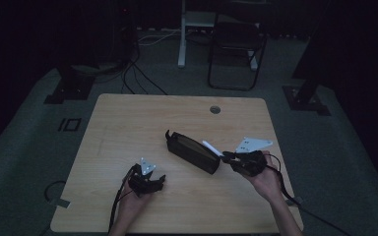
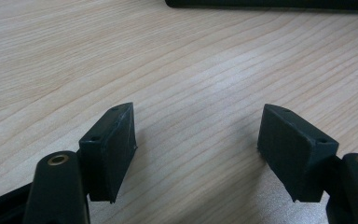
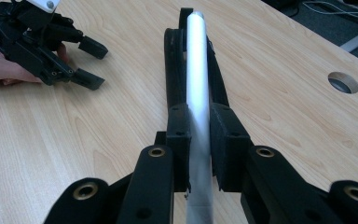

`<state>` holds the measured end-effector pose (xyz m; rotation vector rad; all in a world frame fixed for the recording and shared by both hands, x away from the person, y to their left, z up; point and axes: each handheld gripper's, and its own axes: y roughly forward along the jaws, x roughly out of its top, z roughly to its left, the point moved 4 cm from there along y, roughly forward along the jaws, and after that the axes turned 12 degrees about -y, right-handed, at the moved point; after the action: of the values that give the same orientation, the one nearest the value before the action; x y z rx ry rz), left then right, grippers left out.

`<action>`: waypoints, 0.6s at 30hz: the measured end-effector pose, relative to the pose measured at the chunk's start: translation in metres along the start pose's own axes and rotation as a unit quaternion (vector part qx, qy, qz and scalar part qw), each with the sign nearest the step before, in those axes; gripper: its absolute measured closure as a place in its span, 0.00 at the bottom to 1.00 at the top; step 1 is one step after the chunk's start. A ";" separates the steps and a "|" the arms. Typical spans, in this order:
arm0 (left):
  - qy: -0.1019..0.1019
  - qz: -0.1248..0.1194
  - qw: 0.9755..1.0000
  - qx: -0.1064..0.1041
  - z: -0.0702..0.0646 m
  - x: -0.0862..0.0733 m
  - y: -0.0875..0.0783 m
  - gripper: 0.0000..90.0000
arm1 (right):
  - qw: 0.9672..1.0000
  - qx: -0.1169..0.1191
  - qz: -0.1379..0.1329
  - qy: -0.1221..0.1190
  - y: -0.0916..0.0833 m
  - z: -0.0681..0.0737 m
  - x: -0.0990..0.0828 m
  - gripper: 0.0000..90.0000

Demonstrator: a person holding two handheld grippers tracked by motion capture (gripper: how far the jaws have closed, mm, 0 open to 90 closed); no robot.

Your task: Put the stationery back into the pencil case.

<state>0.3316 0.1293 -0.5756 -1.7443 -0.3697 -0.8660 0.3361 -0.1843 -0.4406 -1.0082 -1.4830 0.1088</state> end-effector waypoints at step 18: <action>0.000 -0.001 1.000 0.000 0.000 0.000 0.000 0.31 | 1.000 -0.003 -0.002 0.006 0.007 -0.011 0.001 0.87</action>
<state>0.3317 0.1292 -0.5757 -1.7442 -0.3718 -0.8667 0.3489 -0.1843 -0.4415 -1.0083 -1.4742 0.0953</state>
